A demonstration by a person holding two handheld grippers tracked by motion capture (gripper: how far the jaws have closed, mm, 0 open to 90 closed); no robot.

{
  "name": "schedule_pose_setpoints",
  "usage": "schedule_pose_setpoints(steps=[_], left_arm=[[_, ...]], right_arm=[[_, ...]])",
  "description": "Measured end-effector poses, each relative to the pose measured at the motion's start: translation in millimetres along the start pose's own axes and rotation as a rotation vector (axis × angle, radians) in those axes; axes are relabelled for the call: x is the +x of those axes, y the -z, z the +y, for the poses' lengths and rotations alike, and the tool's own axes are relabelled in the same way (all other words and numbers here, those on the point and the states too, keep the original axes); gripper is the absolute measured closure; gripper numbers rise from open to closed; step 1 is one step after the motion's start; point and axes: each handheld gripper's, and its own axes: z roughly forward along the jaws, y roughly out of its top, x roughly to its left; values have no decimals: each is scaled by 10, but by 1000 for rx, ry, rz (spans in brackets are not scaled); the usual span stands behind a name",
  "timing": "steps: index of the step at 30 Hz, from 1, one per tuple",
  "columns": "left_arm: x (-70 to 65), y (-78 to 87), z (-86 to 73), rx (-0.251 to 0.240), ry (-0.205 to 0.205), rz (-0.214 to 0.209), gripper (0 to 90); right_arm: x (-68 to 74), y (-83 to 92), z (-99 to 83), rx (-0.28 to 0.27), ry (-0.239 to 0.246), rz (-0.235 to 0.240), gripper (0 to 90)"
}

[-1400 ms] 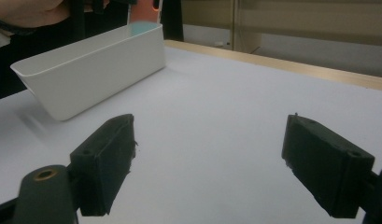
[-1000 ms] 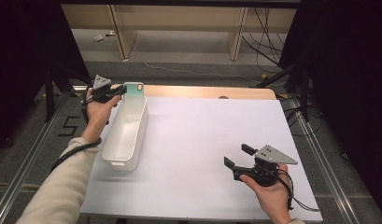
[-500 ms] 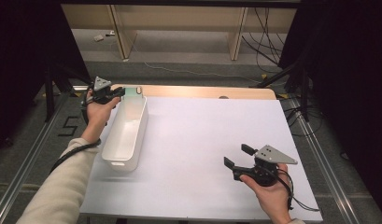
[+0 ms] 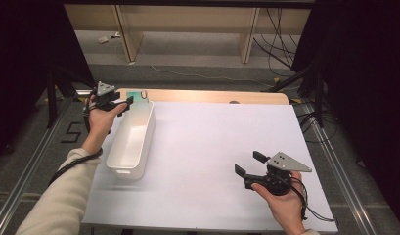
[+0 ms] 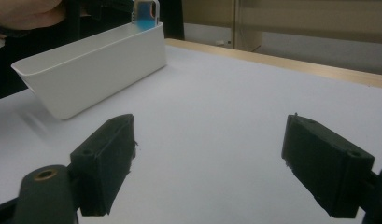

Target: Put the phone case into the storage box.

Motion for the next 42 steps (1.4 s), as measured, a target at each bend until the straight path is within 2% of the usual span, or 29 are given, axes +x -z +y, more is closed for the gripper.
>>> schedule_pose_setpoints(steps=[2,8,14,16,22,28,33,35,40,42], left_arm=[[-5,40,9,-6,-4,-9,312],[-25,183,37,-16,21,-27,170],[-95,374,42,-38,12,-65,116],[-121,445,39,-50,12,-75,96],[-219,666,-18,-78,-4,-99,67],[-318,880,-81,-106,-1,-130,51],[-417,1036,-102,-137,-43,-156,36],[-485,1109,-121,-142,-33,-170,32],[-588,1232,-179,-148,-44,-195,20],[-627,1273,-212,-147,-31,-212,18]], right_arm=[[0,0,0,0,0,0,186],[-4,12,3,18,6,-10,184],[-5,13,5,18,6,-13,181],[1,0,1,0,7,-3,180],[3,0,3,0,7,-3,179],[11,-2,4,2,8,0,178],[11,17,13,18,4,-9,178],[6,22,15,16,14,-9,178],[5,32,20,20,22,-20,177],[2,35,20,19,25,-19,177]])
